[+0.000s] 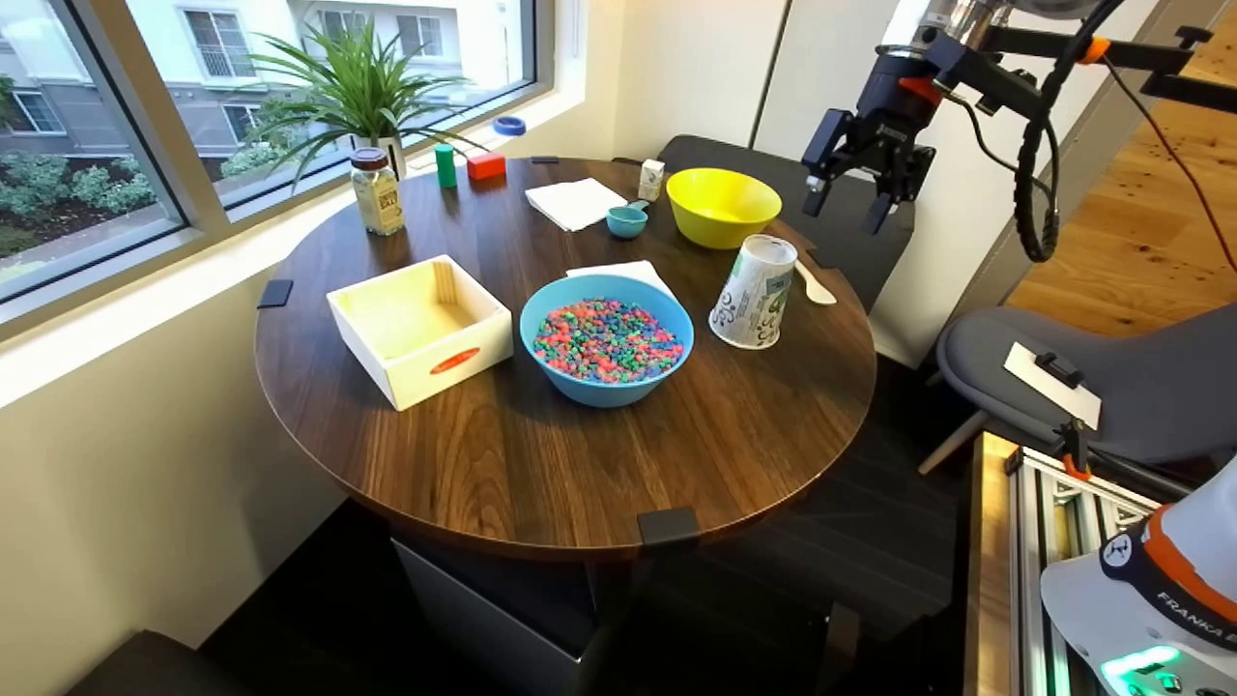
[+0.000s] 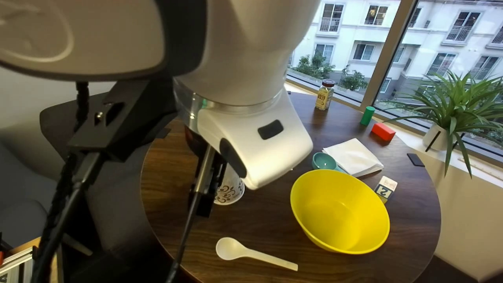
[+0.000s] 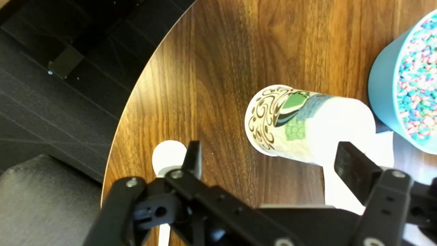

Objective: Turn the coffee cup upright then put the white spoon on top of the cup.

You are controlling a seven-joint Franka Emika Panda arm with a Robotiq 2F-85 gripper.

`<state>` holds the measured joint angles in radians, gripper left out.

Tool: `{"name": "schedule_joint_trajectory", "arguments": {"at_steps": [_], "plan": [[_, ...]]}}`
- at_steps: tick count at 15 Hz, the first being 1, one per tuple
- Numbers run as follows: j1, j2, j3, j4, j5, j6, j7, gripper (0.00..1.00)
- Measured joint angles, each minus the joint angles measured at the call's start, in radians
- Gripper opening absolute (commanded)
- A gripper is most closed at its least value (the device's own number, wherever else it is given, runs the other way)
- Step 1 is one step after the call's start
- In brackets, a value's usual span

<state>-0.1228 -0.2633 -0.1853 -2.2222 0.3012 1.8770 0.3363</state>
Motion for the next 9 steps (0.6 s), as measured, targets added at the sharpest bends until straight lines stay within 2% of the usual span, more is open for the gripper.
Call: {"name": "schedule_joint_trajectory", "arguments": {"at_steps": [9], "plan": [[0.003, 0.227, 0.042, 0.218, 0.044, -0.151, 0.203, 1.00]]}}
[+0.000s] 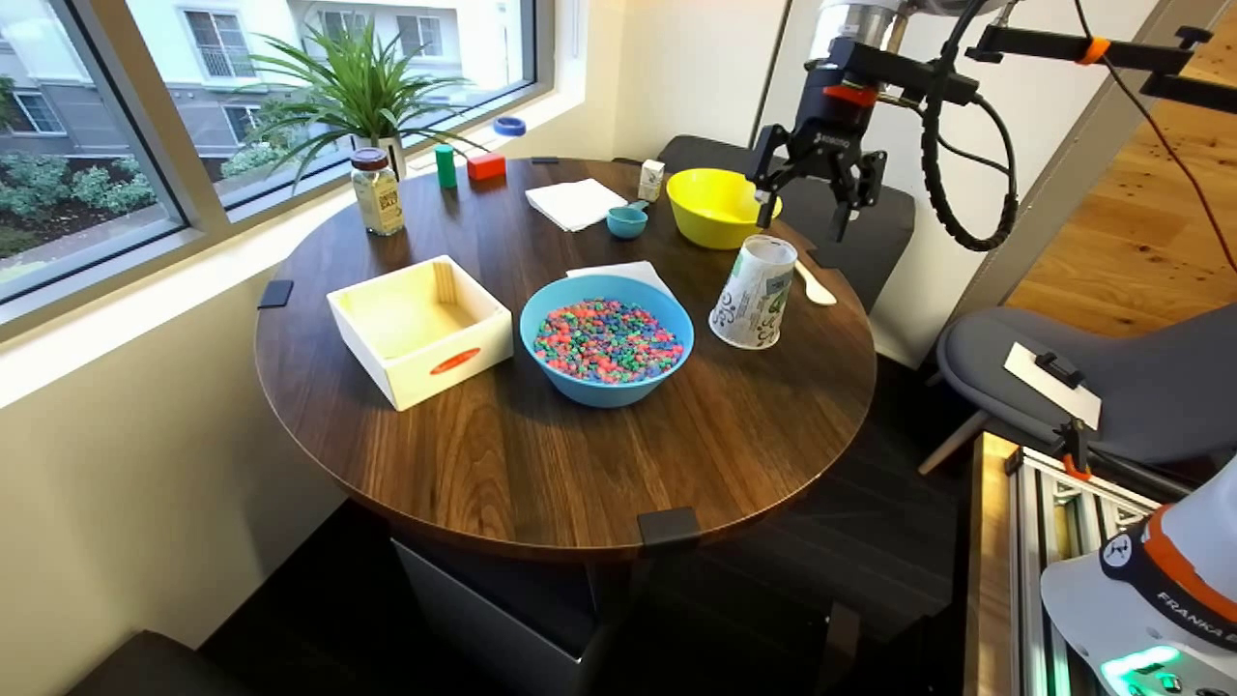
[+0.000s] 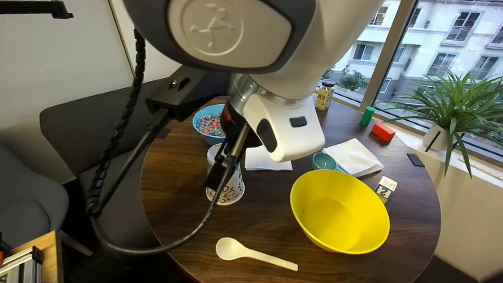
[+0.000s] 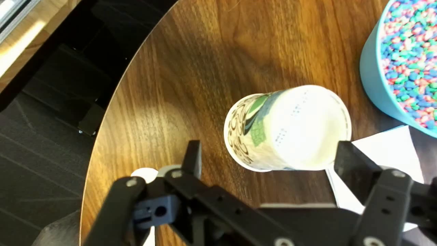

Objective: Turn the coffee cup upright then put the white spoon on top of the cup.

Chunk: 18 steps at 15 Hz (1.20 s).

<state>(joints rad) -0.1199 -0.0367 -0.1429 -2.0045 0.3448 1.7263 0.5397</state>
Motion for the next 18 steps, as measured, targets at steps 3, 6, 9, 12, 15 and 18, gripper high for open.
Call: {"name": "schedule_joint_trajectory", "arguments": {"at_steps": [3, 6, 9, 12, 15, 18], "plan": [[0.000, 0.073, 0.009, 0.064, 0.013, -0.023, 0.041, 1.00], [-0.001, 0.124, 0.009, 0.120, 0.044, -0.052, 0.049, 1.00], [-0.001, 0.162, 0.009, 0.165, 0.066, -0.088, 0.051, 0.99], [-0.001, 0.200, 0.009, 0.201, 0.075, -0.125, 0.059, 0.94], [-0.001, 0.234, 0.009, 0.230, 0.078, -0.158, 0.067, 0.88], [-0.001, 0.260, 0.009, 0.256, 0.078, -0.183, 0.070, 0.81]]}}
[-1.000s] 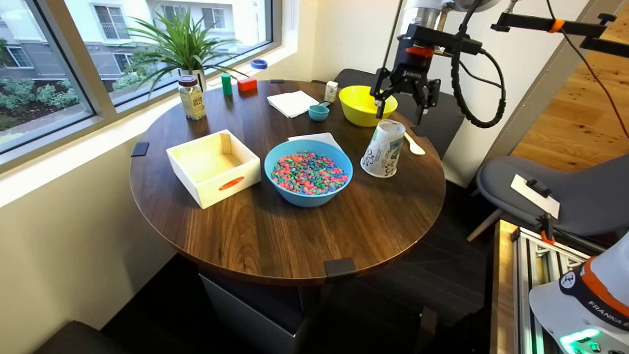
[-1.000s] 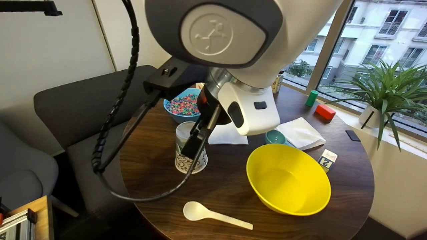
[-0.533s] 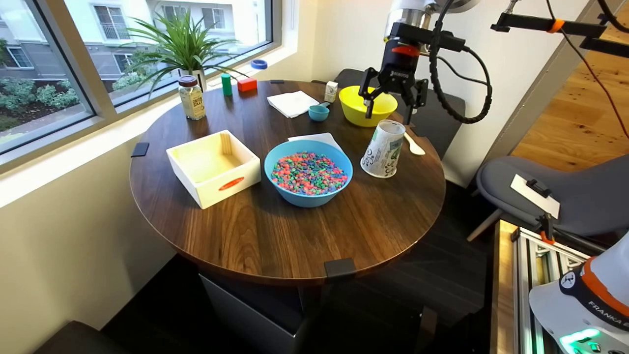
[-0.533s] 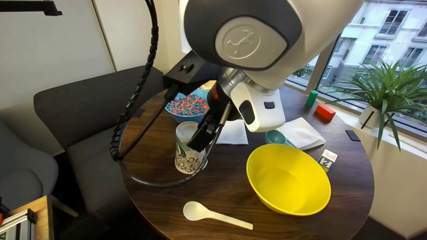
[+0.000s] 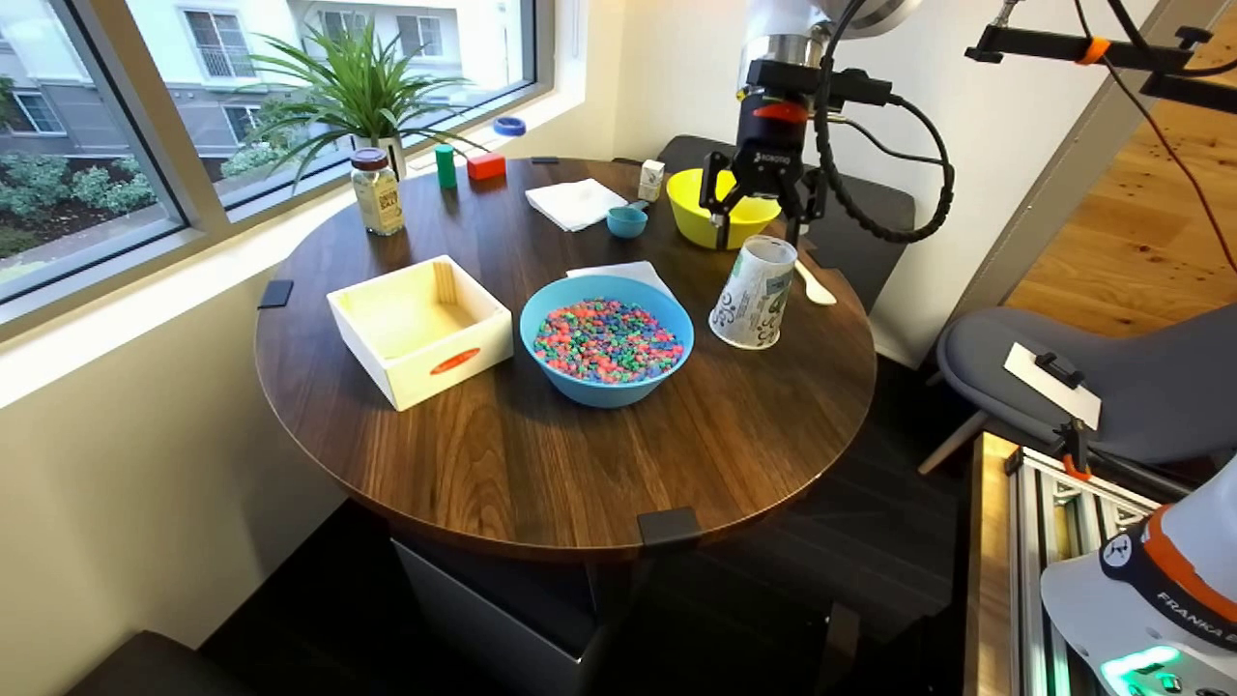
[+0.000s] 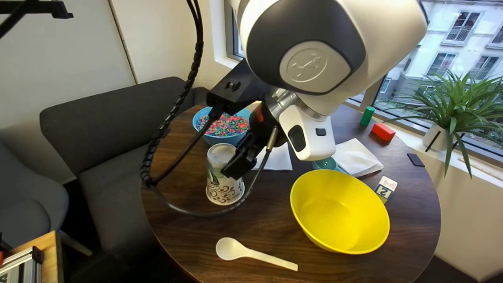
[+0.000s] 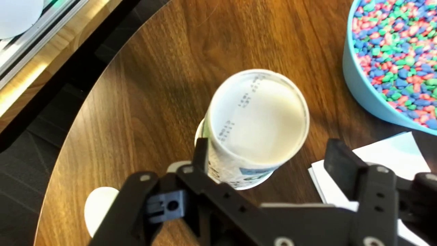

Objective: Turn the coffee cup upright then put the white spoon on top of the cup.

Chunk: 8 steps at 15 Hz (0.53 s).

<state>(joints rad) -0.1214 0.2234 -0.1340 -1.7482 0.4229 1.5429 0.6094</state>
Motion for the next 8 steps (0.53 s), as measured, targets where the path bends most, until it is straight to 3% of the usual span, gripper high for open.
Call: {"name": "schedule_joint_trajectory", "arguments": {"at_steps": [3, 4, 6, 7, 8], "plan": [[0.000, 0.019, 0.000, 0.024, 0.000, -0.025, 0.001, 0.74], [0.000, 0.023, 0.000, 0.029, 0.000, -0.032, 0.001, 0.67], [-0.001, 0.030, -0.001, 0.042, 0.000, -0.048, 0.002, 0.65], [-0.001, 0.034, -0.002, 0.048, 0.000, -0.055, 0.002, 0.56], [-0.001, 0.036, -0.002, 0.051, 0.000, -0.057, 0.003, 0.58]]}}
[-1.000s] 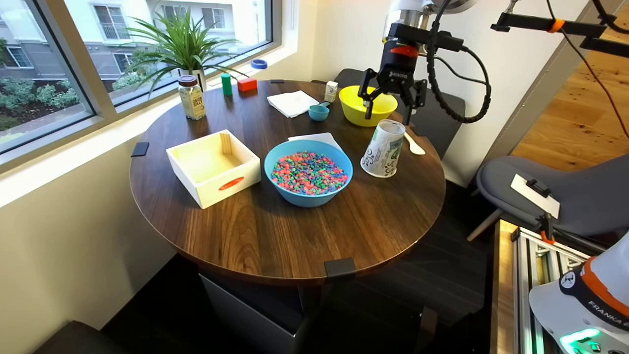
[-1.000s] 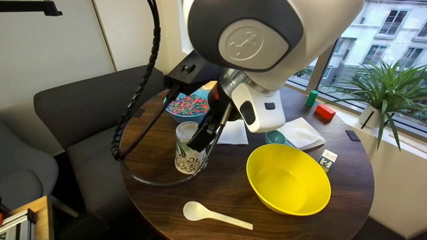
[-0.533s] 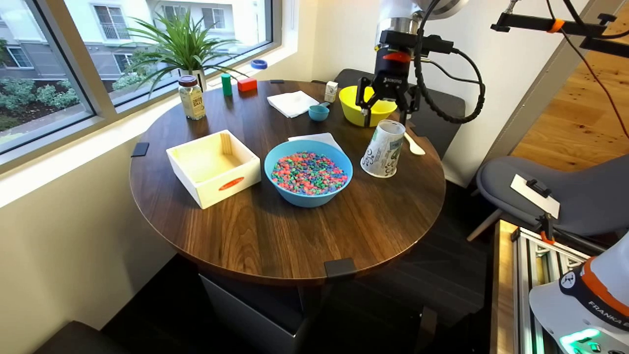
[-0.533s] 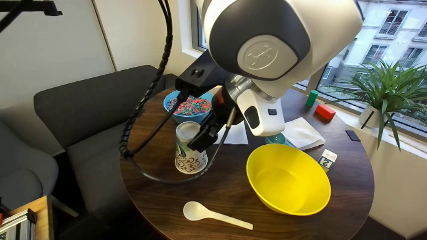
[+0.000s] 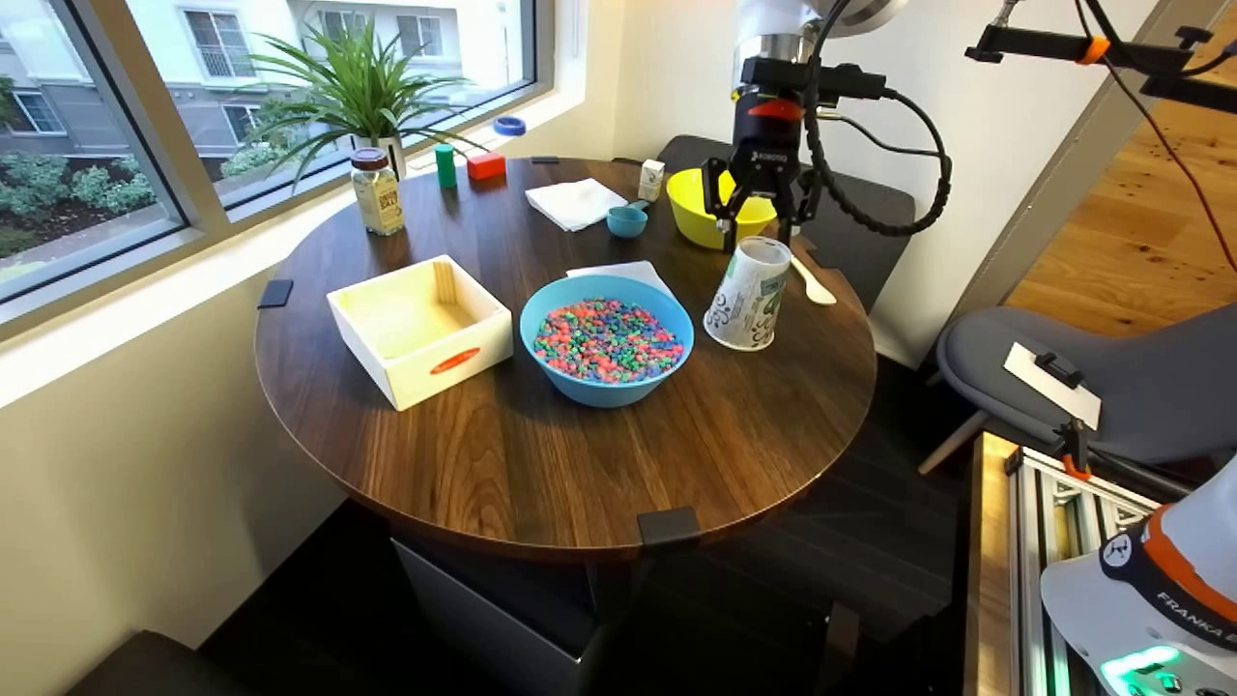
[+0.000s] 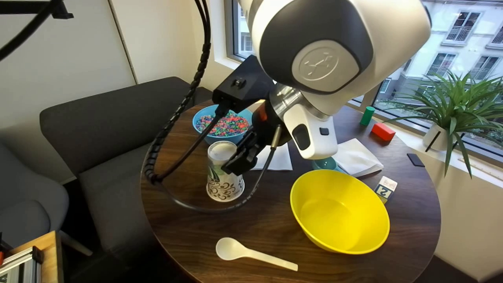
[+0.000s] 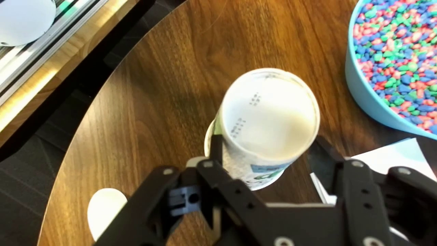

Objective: Turn the coffee cup upright then put the white spoon on top of the cup.

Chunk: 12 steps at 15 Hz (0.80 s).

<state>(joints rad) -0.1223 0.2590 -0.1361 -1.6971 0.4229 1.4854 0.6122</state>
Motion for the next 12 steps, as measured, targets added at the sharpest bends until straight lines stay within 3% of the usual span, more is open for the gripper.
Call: {"name": "schedule_joint_trajectory", "arguments": {"at_steps": [2, 12], "plan": [[0.000, 0.002, 0.000, 0.004, 0.000, -0.001, 0.000, 0.50], [0.005, 0.006, 0.001, 0.022, -0.002, -0.002, 0.004, 0.51]]}}
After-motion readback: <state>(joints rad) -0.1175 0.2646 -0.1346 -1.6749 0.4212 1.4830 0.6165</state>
